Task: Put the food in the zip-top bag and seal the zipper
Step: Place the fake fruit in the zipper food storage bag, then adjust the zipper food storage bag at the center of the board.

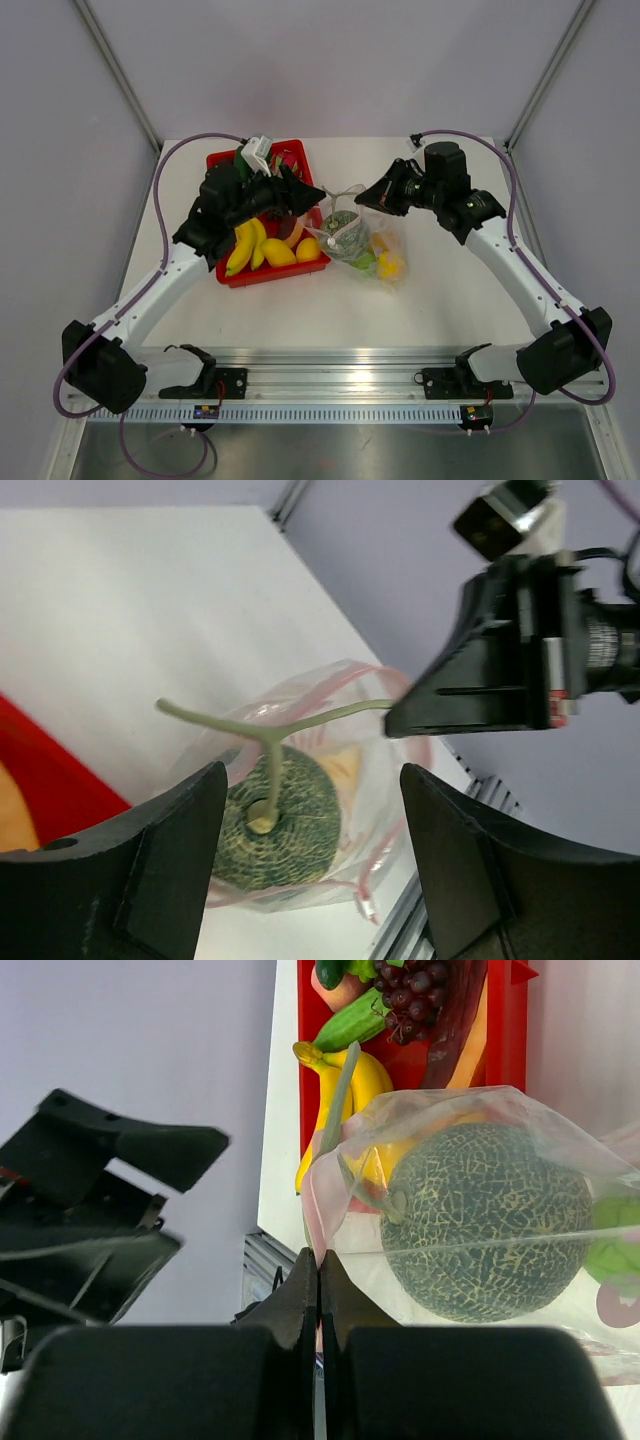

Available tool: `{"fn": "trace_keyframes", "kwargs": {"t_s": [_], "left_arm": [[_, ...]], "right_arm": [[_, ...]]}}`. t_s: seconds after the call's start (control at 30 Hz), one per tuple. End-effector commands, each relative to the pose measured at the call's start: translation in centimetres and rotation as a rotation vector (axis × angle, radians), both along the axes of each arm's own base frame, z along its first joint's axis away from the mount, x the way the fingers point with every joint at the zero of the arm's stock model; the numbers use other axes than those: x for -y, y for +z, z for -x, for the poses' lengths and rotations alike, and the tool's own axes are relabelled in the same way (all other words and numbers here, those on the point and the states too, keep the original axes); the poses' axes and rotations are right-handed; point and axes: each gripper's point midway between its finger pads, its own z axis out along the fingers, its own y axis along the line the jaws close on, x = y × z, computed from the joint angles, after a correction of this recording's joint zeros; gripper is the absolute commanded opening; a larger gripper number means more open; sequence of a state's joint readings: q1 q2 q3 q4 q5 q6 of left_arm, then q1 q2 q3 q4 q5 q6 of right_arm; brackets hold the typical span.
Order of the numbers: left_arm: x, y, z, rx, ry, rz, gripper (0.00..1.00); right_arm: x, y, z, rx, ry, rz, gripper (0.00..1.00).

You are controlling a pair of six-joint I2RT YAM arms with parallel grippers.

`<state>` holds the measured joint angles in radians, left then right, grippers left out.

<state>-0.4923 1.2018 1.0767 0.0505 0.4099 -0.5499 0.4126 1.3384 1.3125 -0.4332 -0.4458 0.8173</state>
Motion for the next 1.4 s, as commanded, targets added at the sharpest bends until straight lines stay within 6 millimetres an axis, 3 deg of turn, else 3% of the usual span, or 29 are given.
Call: {"fn": "trace_keyframes", "kwargs": {"t_s": [0.0, 0.27, 0.43, 0.63, 0.73, 0.77, 0.8, 0.9, 0.93, 0.97, 1.03, 1.07, 1.13, 1.17, 1.2, 1.23, 1.3, 1.33, 1.37], "left_arm": [[-1.0, -4.5, -1.3, -0.132, 0.069, -0.075, 0.73], [-0.8, -10.2, -2.8, -0.222, 0.073, -0.204, 0.73], [-0.5, -12.1, -2.6, -0.253, 0.039, -0.230, 0.57], [-0.4, -11.5, -3.0, -0.252, 0.044, -0.228, 0.00], [-0.2, -8.4, -3.4, -0.219, 0.056, -0.179, 0.00], [-0.4, -7.4, -3.5, -0.210, 0.070, -0.162, 0.00], [-0.5, -5.9, -3.7, -0.195, 0.084, -0.138, 0.00], [-1.1, -3.8, -4.1, -0.199, 0.127, -0.075, 0.00], [-0.9, -4.0, -4.2, -0.220, 0.126, -0.065, 0.00], [-0.7, -4.2, -4.2, -0.232, 0.121, -0.059, 0.00], [0.0, -6.4, -4.8, -0.302, 0.117, -0.063, 0.00], [0.3, -7.4, -5.0, -0.327, 0.113, -0.068, 0.00], [1.1, -9.1, -5.2, -0.375, 0.105, -0.078, 0.00], [1.7, -10.9, -5.7, -0.419, 0.096, -0.101, 0.00], [2.1, -11.1, -5.7, -0.437, 0.082, -0.109, 0.00], [2.8, -10.6, -5.7, -0.450, 0.064, -0.121, 0.00], [3.5, -10.2, -5.5, -0.452, 0.047, -0.144, 0.00], [4.2, -8.1, -5.6, -0.408, 0.031, -0.129, 0.00], [4.3, -7.0, -5.5, -0.387, 0.025, -0.120, 0.00]], "right_arm": [[-0.2, 2.6, 0.3, 0.082, 0.006, -0.047, 0.01], [0.0, 2.5, 0.6, 0.082, 0.004, -0.045, 0.01], [0.2, 2.6, 0.8, 0.085, 0.003, -0.041, 0.01], [0.2, 2.4, 0.6, 0.092, 0.003, -0.027, 0.01], [1.4, 2.6, 0.4, 0.103, -0.022, 0.067, 0.01], [1.8, 3.2, 0.2, 0.125, -0.035, 0.093, 0.01], [2.1, 5.1, 0.3, 0.191, -0.022, 0.112, 0.01], [3.1, 6.3, 1.3, 0.252, -0.002, 0.174, 0.01], [3.3, 5.8, 1.6, 0.249, 0.004, 0.195, 0.01], [3.9, 3.9, 1.6, 0.235, 0.002, 0.241, 0.01], [4.7, 1.7, 2.1, 0.218, -0.010, 0.286, 0.01], [5.5, -2.2, 2.1, 0.151, -0.027, 0.342, 0.01], [6.1, -5.3, 2.1, 0.093, -0.045, 0.389, 0.00], [6.2, -6.4, 2.1, 0.065, -0.042, 0.405, 0.00], [6.1, -7.0, 1.8, 0.042, -0.041, 0.419, 0.00], [6.1, -6.8, 1.7, 0.039, -0.041, 0.422, 0.00], [5.8, -3.7, 1.0, 0.108, -0.053, 0.393, 0.00], [5.7, -2.3, 0.9, 0.139, -0.054, 0.380, 0.00], [5.5, 0.5, 0.5, 0.205, -0.059, 0.355, 0.00]]}}
